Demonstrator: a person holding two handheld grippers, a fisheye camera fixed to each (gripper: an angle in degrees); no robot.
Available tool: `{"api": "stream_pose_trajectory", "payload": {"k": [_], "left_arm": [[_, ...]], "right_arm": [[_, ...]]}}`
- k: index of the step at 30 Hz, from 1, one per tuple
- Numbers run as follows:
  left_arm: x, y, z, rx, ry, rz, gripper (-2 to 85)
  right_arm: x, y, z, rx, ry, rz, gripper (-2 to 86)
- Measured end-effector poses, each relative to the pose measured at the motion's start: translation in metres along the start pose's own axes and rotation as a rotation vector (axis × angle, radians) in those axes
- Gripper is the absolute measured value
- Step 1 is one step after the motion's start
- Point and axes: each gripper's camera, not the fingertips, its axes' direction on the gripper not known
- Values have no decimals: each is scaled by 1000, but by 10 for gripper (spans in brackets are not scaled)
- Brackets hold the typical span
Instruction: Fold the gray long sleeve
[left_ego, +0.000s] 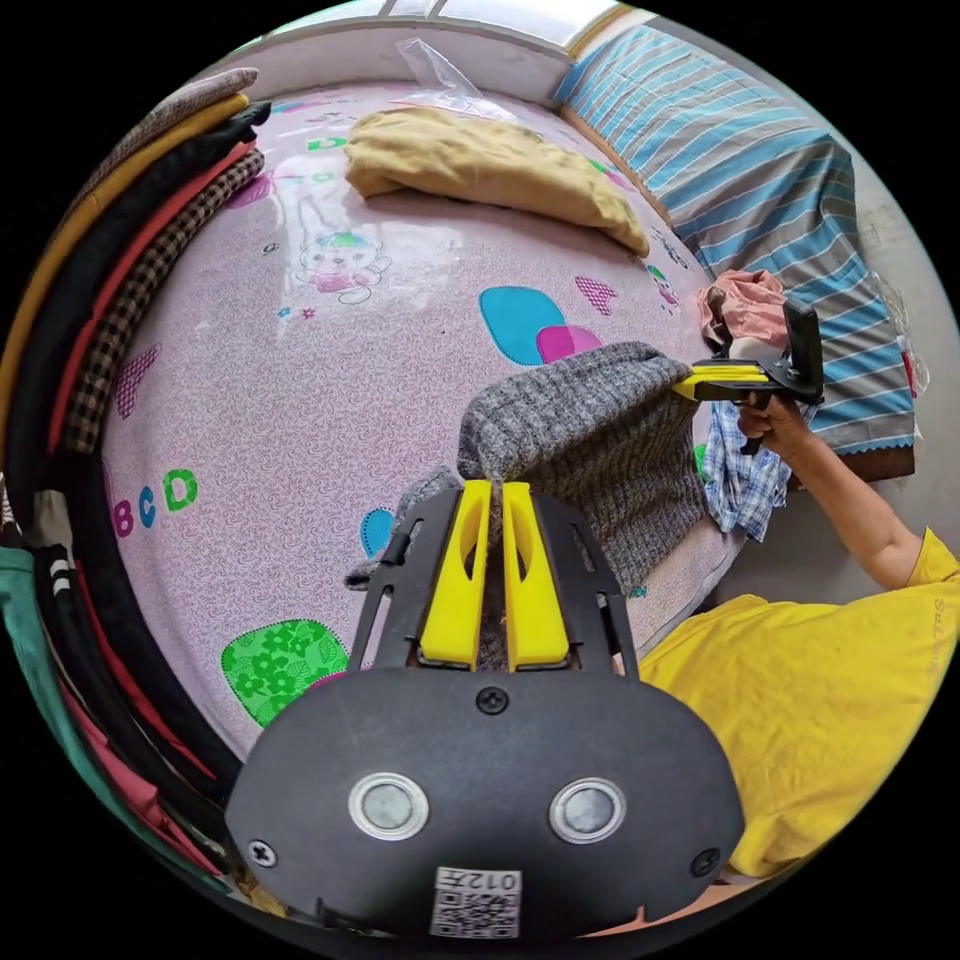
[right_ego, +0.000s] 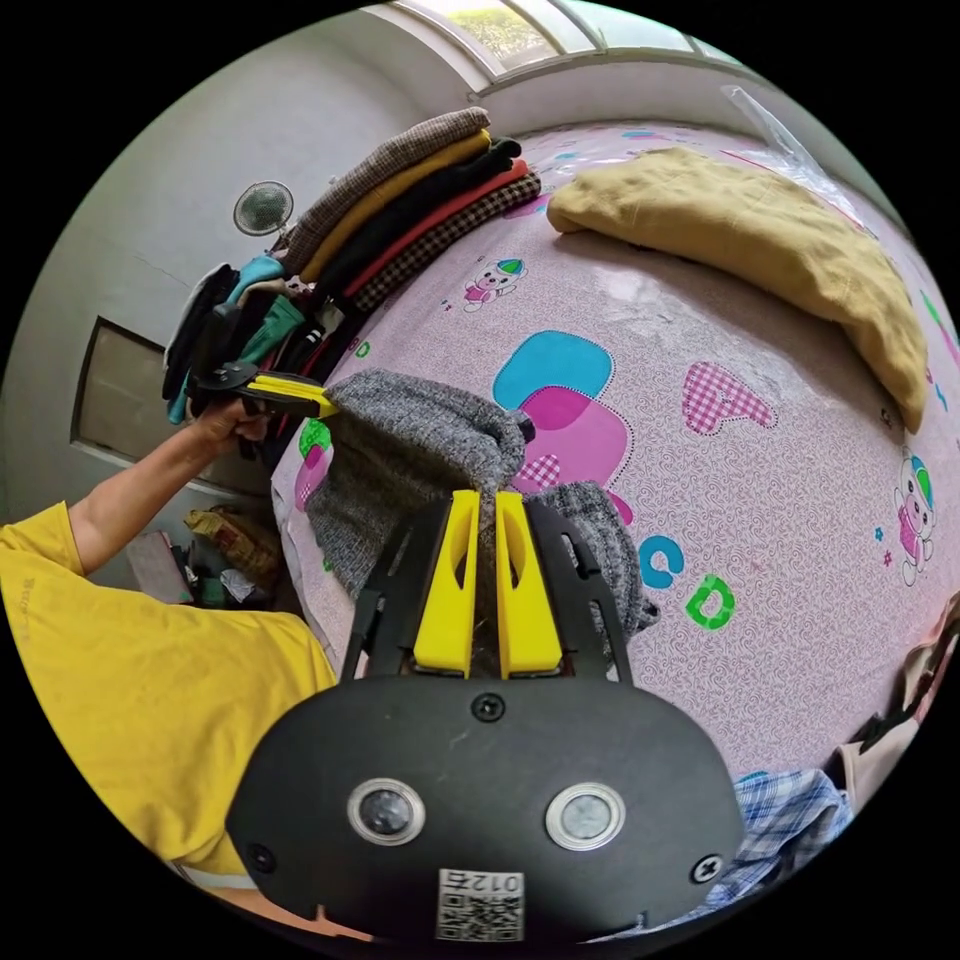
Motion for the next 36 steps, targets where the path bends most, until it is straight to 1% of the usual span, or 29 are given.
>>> {"api": "stream_pose_trajectory", "payload": {"k": [3, 7, 9, 13, 18, 20, 24, 29, 30, 32, 36], "left_arm": [[13, 30, 3, 1, 4, -13, 1], [39, 83, -9, 34, -9, 10, 2], [49, 113, -21, 84, 0, 2, 2], [69, 199, -62, 254, 27, -56, 2], [96, 300, -116, 405, -28, -123, 3], [110, 348, -149, 466, -84, -143, 4], [130, 418, -208, 532, -200, -162, 5], [159, 521, -310, 597, -420, -168, 6], [163, 533, -322, 599, -451, -167, 6], [174, 575, -365, 587, -571, -165, 7], [180, 635, -417, 572, -692, -191, 8]], "right_arm": [[-5, -2, 16, 19, -28, 10, 27], [-29, -5, 33, 45, -55, -42, 28], [-43, -7, 36, 72, -77, -74, 28], [-80, -21, 38, 154, -126, -156, 29], [-138, -66, 51, 224, -205, -298, 29], [-177, -99, 62, 237, -244, -388, 29], [-247, -155, 82, 273, -289, -507, 31], [-385, -241, 113, 346, -312, -715, 32], [-400, -251, 117, 356, -313, -735, 32], [-463, -287, 136, 379, -336, -813, 31], [-560, -341, 178, 365, -318, -963, 31]]}}
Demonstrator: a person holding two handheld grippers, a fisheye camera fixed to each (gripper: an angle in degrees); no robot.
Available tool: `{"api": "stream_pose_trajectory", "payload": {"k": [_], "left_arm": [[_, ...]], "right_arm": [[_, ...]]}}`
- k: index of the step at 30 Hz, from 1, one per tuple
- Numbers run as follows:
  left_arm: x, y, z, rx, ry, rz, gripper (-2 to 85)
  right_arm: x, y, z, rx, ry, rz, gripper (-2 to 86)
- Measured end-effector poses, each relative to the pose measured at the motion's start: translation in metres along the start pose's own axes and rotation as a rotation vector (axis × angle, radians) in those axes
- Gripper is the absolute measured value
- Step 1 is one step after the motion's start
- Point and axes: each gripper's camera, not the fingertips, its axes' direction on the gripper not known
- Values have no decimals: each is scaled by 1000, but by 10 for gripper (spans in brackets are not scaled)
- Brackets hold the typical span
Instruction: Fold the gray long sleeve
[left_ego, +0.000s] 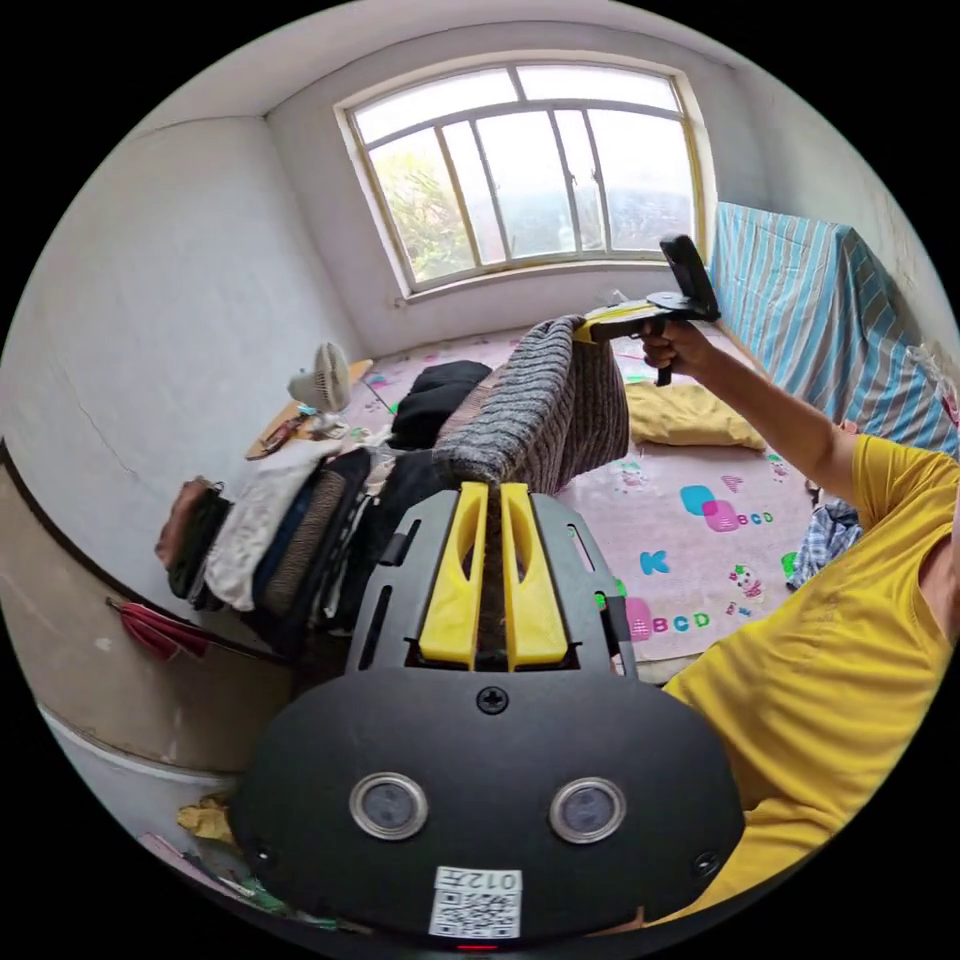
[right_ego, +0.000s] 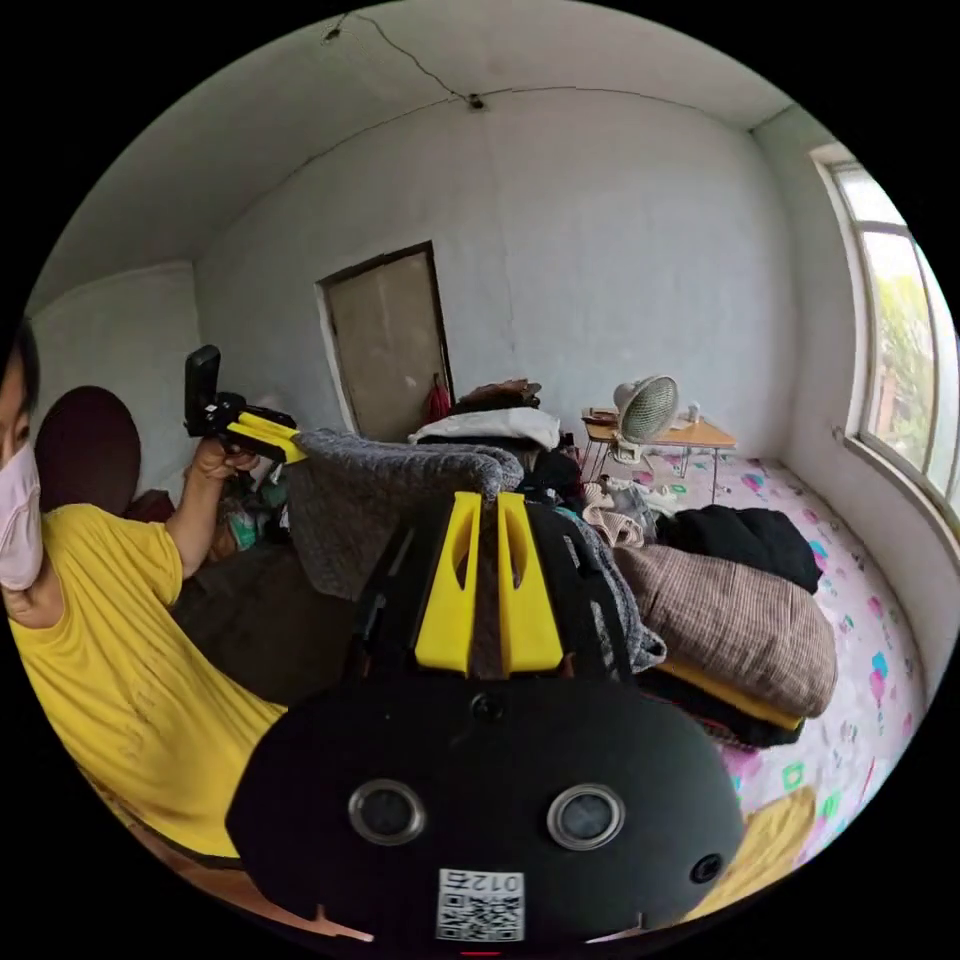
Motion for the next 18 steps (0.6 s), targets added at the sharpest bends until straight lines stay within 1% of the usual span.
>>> {"api": "stream_pose_trajectory", "payload": {"k": [2, 3, 5, 6, 8, 9, 11, 13, 15, 16, 17, 18], "left_arm": [[-33, 18, -18, -37, -53, -16, 9], [-42, 23, -18, -56, -62, -24, 9], [-84, 46, -6, -140, -50, -70, 11], [-96, 52, -1, -155, -38, -86, 12], [-142, 82, 28, -221, 0, -183, 15], [-152, 91, 36, -232, -1, -208, 17], [-187, 129, 58, -239, -22, -334, 24], [-202, 159, 62, -226, -76, -414, 33], [-202, 186, 51, -170, -114, -445, 46], [-193, 201, 38, -113, -115, -430, 56], [-176, 212, 25, -71, -88, -370, 66], [-164, 217, 18, -52, -80, -334, 72]], "right_arm": [[7, -49, 71, -84, -20, -85, 29], [11, -60, 91, -112, -24, -97, 29], [28, -96, 180, -245, -18, -137, 29], [32, -103, 203, -274, -8, -140, 30], [42, -119, 298, -392, 73, -197, 35], [43, -120, 321, -424, 102, -209, 37], [48, -120, 395, -476, 285, -246, 47], [53, -116, 426, -444, 397, -256, 60], [65, -109, 436, -402, 425, -234, 68], [76, -100, 433, -378, 422, -211, 72], [90, -86, 426, -356, 412, -172, 74], [99, -78, 421, -346, 406, -143, 77]]}}
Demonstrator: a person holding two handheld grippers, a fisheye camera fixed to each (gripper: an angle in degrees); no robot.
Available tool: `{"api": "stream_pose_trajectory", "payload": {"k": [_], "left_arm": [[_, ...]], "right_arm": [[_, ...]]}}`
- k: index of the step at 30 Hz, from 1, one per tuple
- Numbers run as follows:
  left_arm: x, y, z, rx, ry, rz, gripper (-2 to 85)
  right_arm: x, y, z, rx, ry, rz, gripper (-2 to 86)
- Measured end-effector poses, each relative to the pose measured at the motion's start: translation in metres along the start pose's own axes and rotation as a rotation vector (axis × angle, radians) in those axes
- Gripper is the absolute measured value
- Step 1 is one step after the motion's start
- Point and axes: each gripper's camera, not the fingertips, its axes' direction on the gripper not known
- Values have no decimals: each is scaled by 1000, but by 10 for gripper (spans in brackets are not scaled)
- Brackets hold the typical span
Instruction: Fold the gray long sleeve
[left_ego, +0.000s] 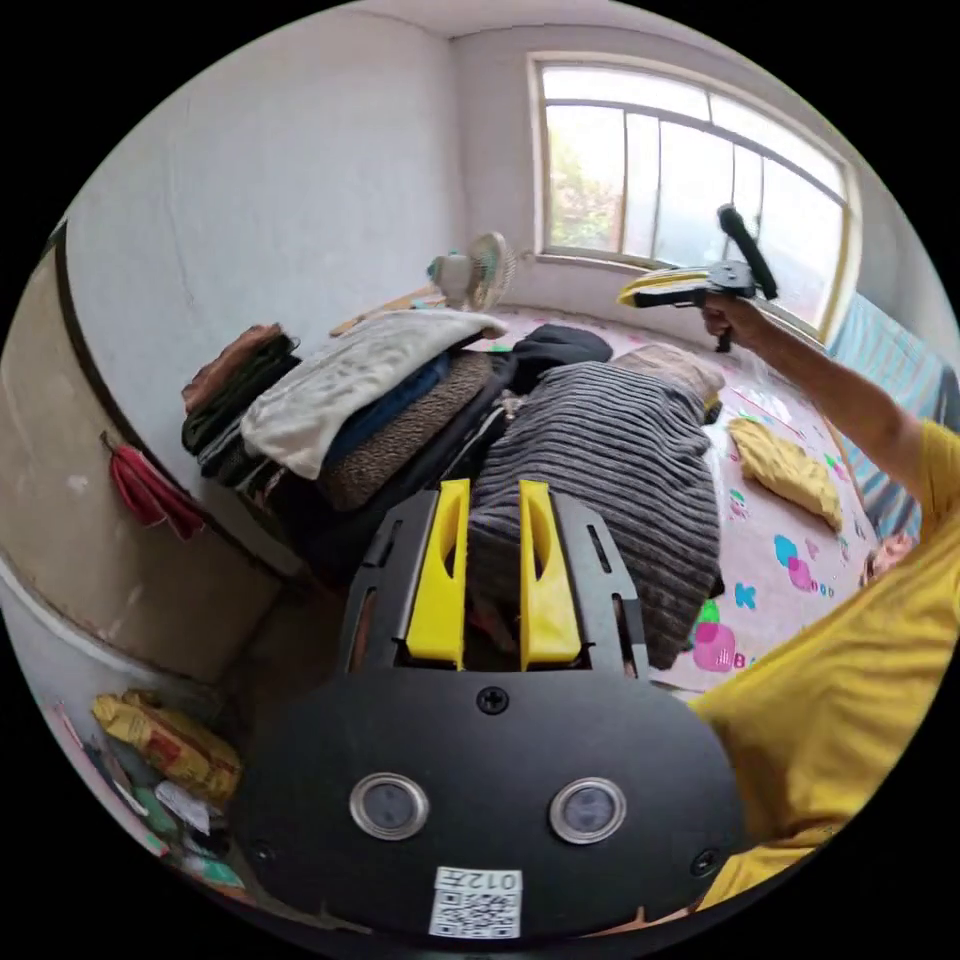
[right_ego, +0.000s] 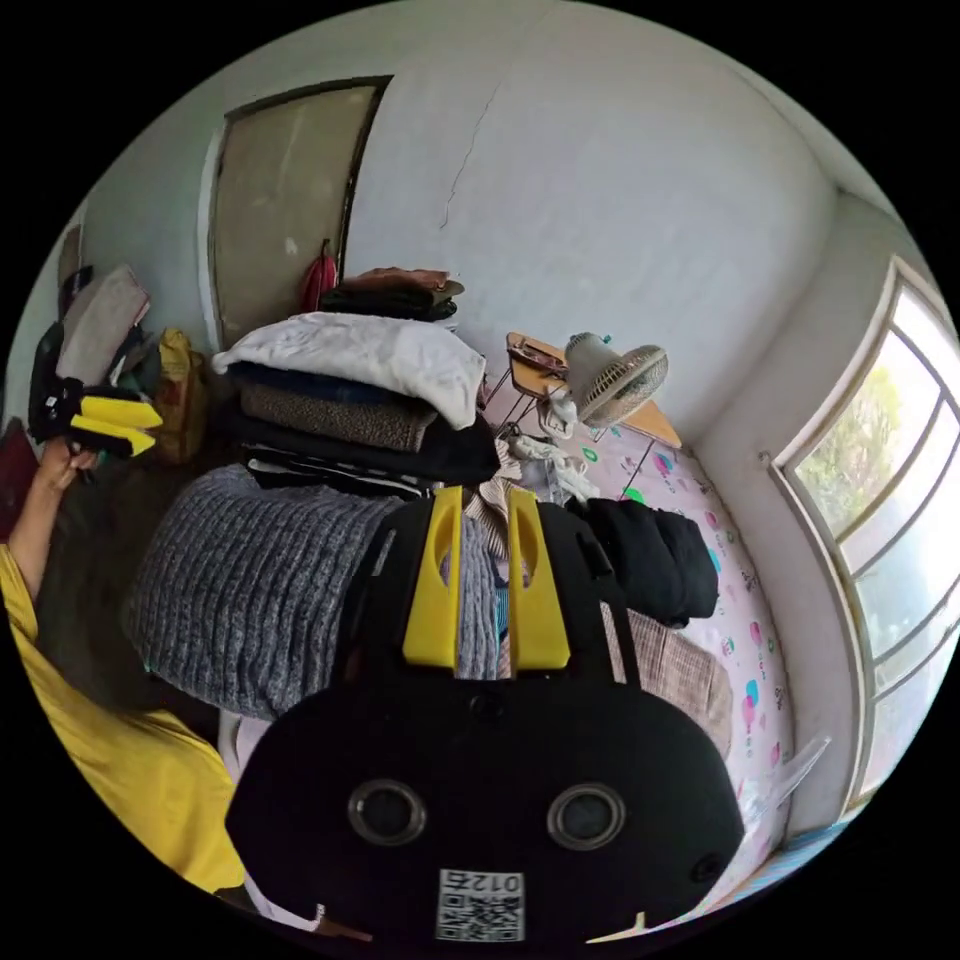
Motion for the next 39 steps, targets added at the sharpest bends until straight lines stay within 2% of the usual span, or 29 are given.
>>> {"api": "stream_pose_trajectory", "payload": {"k": [2, 5, 9, 11, 13, 15, 18, 20, 23, 27, 31, 34, 36, 39], "left_arm": [[46, 35, -22, 59, -5, 137, 89], [105, 73, -27, 26, -77, 291, 103], [138, 98, -27, -9, -126, 335, 117], [141, 103, -29, -31, -152, 328, 125], [142, 105, -24, -90, -167, 350, 128], [147, 110, -19, -130, -179, 390, 124], [159, 120, -4, -208, -342, 491, 102], [163, 127, -1, -209, -395, 556, 75], [152, 120, -12, -203, -491, 572, 49], [108, 90, -39, -198, -491, 523, 32], [49, 40, -94, -113, -397, 374, 23], [61, 40, -110, -88, -276, 491, 20], [80, 50, -95, -176, -213, 595, 19], [106, 70, -49, -354, -131, 744, 17]], "right_arm": [[42, 59, 6, 32, -91, 210, 93], [91, 154, 27, 49, -255, 519, 119], [123, 261, 70, 66, -446, 876, 136], [136, 309, 103, 130, -644, 1078, 140], [141, 327, 126, 185, -795, 1150, 139], [143, 330, 145, 191, -871, 1164, 133], [149, 326, 168, 171, -919, 1160, 82], [158, 321, 172, 233, -908, 1129, 46], [178, 304, 174, 282, -895, 1093, 35], [213, 251, 192, 271, -935, 1042, 28], [237, 170, 197, 298, -936, 885, 26], [242, 167, 195, 333, -930, 806, 26], [243, 196, 212, 288, -920, 835, 26], [240, 265, 261, 102, -884, 963, 25]]}}
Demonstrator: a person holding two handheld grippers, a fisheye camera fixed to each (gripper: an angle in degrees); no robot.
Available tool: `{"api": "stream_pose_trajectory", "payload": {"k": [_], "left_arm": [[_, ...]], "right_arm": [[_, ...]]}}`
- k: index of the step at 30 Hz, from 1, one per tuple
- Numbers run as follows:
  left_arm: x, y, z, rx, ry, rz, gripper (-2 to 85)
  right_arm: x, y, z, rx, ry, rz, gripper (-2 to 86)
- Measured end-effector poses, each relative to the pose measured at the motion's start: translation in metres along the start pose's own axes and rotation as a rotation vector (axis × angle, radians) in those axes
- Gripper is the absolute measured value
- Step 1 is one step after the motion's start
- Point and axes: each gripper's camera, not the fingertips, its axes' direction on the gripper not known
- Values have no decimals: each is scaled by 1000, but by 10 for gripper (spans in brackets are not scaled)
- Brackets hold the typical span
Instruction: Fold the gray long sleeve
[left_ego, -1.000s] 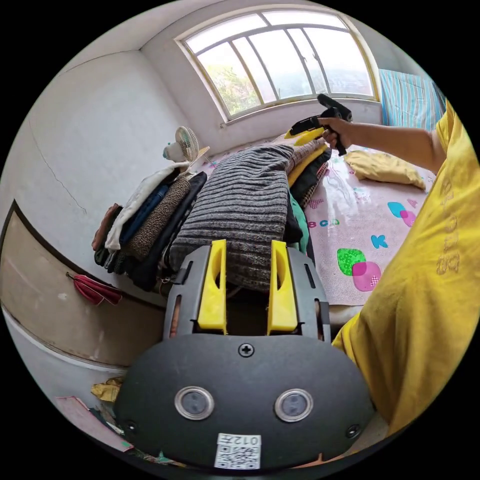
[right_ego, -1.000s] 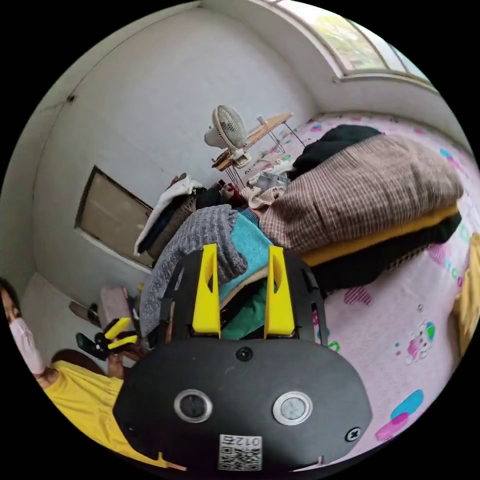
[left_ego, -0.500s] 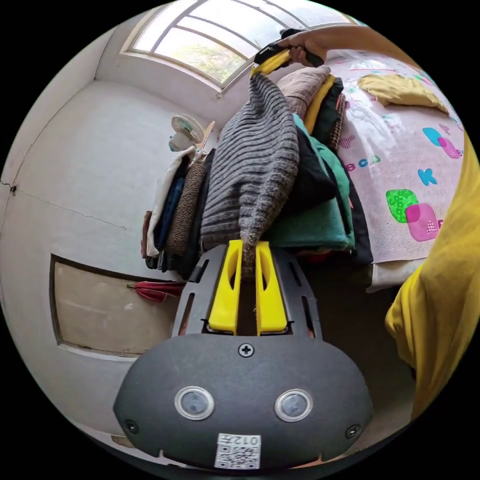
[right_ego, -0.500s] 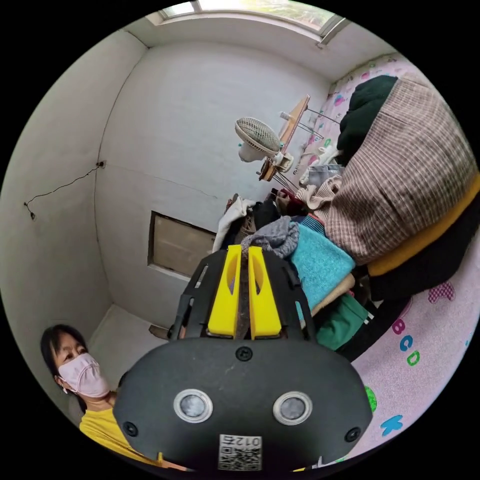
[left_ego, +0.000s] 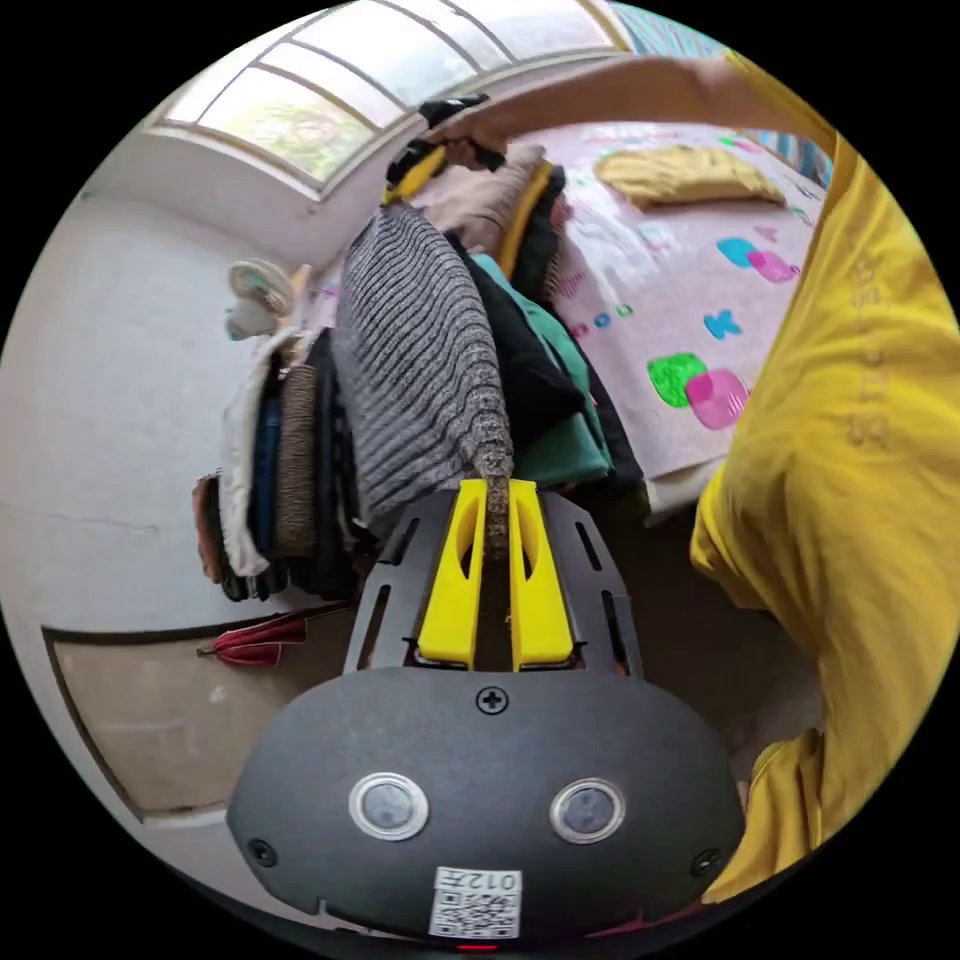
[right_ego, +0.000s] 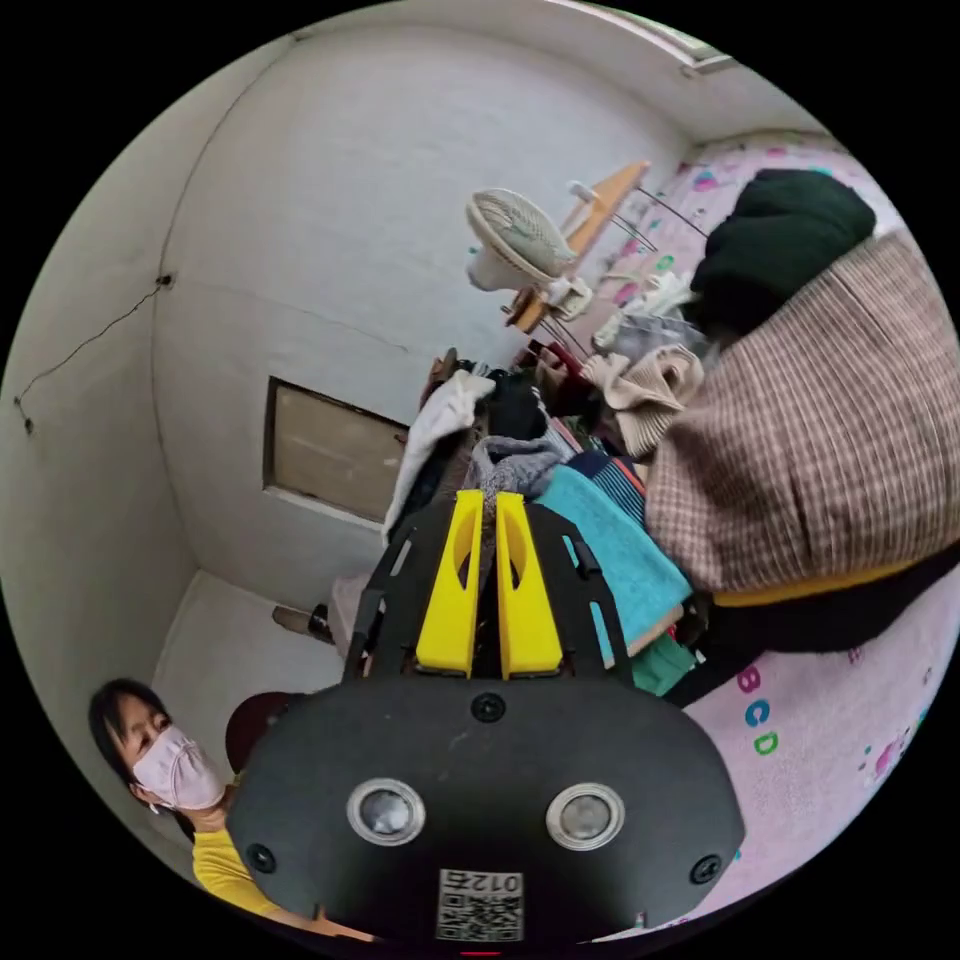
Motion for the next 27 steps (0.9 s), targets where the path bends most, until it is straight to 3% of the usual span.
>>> {"api": "stream_pose_trajectory", "payload": {"k": [2, 6, 8, 12, 15, 17, 20, 24, 27], "left_arm": [[7, -8, 27, -68, 51, 58, 17], [-22, 2, 16, -12, 25, 5, 16], [-59, 25, -9, 99, -19, -162, 17], [-78, 50, -37, 243, -61, -208, 19], [-65, 43, -25, 199, -11, -27, 21], [-53, 28, 6, 86, 43, 111, 24], [-47, 13, 44, -9, 69, 199, 31], [-74, 21, 56, 34, 144, 165, 39], [-124, 53, 44, 200, 409, 59, 36]], "right_arm": [[52, 23, -5, 28, -17, 121, 25], [74, 38, -13, 81, -115, 146, 25], [61, 35, -18, 94, -200, 71, 25], [33, 35, -27, 131, -341, -101, 25], [58, 47, -29, 156, -297, -22, 25], [95, 61, -20, 120, -216, 145, 25], [112, 76, -7, 83, -154, 215, 26], [112, 83, -2, 101, -181, 254, 28], [104, 85, -18, 130, -80, 276, 34]]}}
